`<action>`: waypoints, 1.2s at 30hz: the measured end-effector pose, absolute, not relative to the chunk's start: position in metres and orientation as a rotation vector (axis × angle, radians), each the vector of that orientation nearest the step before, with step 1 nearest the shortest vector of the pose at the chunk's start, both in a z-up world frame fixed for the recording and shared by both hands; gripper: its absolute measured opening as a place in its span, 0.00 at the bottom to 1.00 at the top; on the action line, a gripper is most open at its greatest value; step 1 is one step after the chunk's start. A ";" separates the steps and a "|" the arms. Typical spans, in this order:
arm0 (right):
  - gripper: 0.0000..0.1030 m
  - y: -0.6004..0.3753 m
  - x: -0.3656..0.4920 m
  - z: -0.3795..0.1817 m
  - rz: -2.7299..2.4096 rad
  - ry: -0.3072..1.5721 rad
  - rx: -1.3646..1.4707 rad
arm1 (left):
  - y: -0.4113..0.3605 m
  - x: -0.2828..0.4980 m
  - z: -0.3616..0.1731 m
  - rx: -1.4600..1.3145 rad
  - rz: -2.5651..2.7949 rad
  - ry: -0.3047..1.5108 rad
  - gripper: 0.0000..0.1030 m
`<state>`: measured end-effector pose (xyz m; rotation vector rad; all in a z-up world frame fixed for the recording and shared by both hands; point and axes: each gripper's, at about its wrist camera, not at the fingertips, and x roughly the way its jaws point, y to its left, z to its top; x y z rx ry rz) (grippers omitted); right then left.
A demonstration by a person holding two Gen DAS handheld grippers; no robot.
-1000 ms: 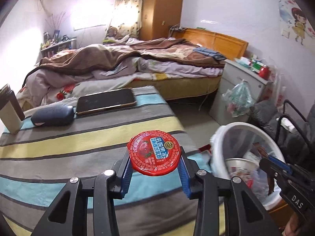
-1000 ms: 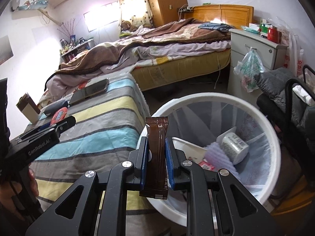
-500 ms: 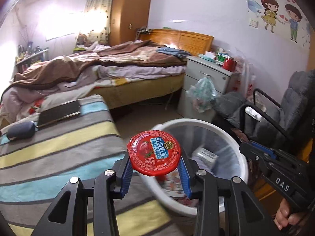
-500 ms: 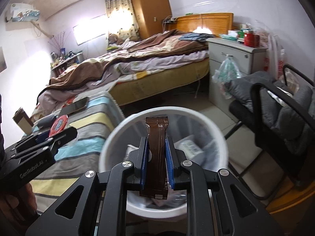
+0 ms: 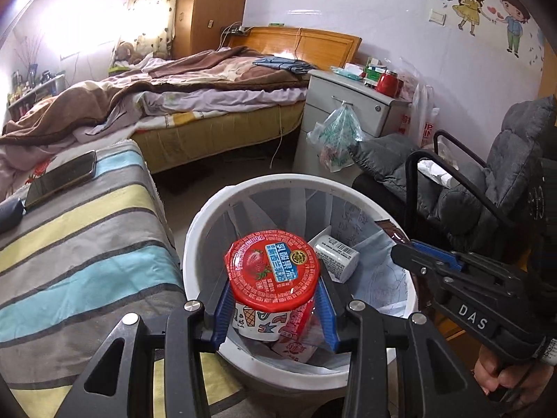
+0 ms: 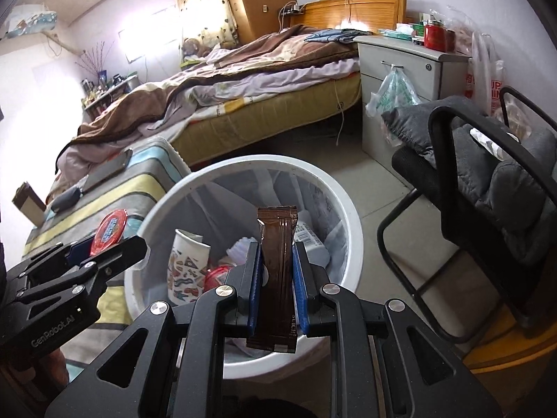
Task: Collect trash
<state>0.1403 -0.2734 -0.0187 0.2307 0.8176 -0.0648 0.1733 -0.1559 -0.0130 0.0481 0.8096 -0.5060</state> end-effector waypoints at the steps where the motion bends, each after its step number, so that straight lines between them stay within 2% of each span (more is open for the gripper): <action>1: 0.20 -0.276 0.141 -0.020 -0.062 0.820 0.230 | -0.156 0.174 -0.014 0.047 -0.507 0.812 0.41; 6: 0.22 -0.279 0.144 -0.024 -0.085 0.852 0.217 | -0.152 0.175 -0.014 0.039 -0.491 0.818 0.42; 8: 0.32 -0.278 0.143 -0.024 -0.087 0.856 0.205 | -0.151 0.175 -0.014 0.039 -0.488 0.817 0.45; 9: 0.44 -0.277 0.141 -0.023 -0.084 0.854 0.198 | -0.150 0.174 -0.013 0.045 -0.481 0.812 0.46; 10: 0.51 -0.278 0.141 -0.023 -0.081 0.849 0.197 | -0.150 0.173 -0.013 0.046 -0.481 0.810 0.46; 18: 0.51 -0.268 0.126 -0.010 -0.086 0.797 0.177 | -0.136 0.154 0.001 0.056 -0.452 0.773 0.52; 36: 0.51 -0.236 0.071 0.011 -0.103 0.655 0.165 | -0.105 0.081 0.020 0.077 -0.321 0.654 0.52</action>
